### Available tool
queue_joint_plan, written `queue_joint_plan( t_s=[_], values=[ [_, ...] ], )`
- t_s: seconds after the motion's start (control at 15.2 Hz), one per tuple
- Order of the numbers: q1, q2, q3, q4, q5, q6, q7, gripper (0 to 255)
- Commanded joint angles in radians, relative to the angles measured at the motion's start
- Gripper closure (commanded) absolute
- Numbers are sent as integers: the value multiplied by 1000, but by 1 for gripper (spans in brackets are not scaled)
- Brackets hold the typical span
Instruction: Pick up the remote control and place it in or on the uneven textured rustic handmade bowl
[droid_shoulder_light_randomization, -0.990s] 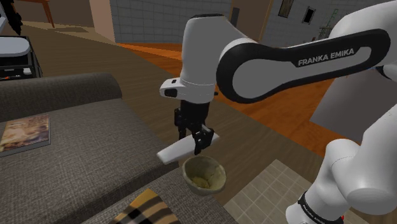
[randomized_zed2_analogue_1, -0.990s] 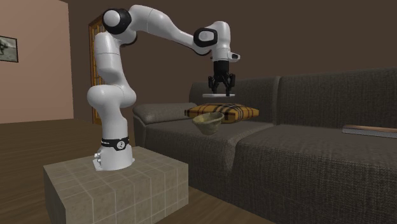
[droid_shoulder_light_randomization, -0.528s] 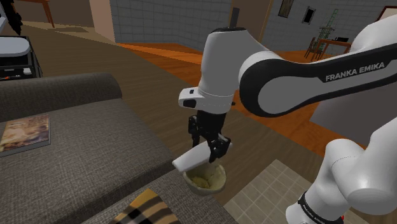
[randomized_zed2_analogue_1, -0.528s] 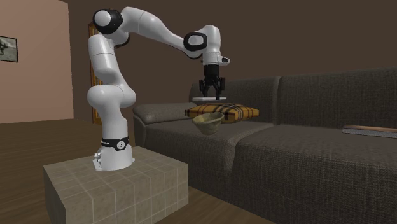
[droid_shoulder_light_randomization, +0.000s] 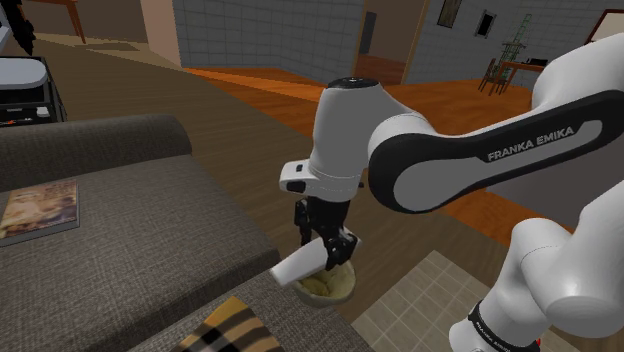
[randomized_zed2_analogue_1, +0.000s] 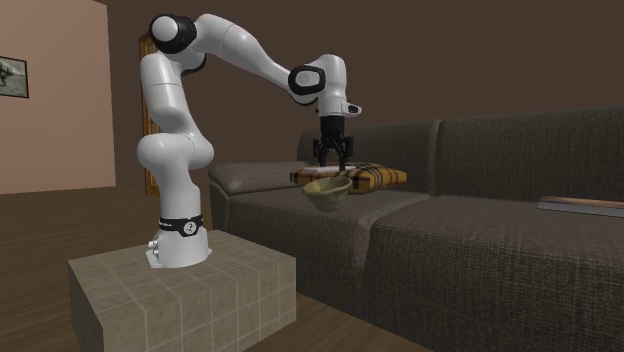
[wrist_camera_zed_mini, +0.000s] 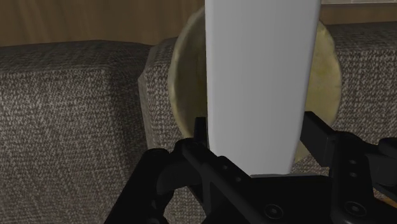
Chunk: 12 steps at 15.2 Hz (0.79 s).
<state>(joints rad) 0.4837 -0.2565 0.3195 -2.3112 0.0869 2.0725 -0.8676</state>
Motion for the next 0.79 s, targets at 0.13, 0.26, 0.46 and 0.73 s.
queue_joint_plan(
  t_s=[0.13,0.26,0.46,0.73],
  values=[
    [1,7,3,-17,-1,25,3,255],
    [1,7,3,-17,-1,25,3,255],
    [1,7,3,-17,-1,25,3,255],
    [1,8,3,-17,-1,25,3,0]
  ],
)
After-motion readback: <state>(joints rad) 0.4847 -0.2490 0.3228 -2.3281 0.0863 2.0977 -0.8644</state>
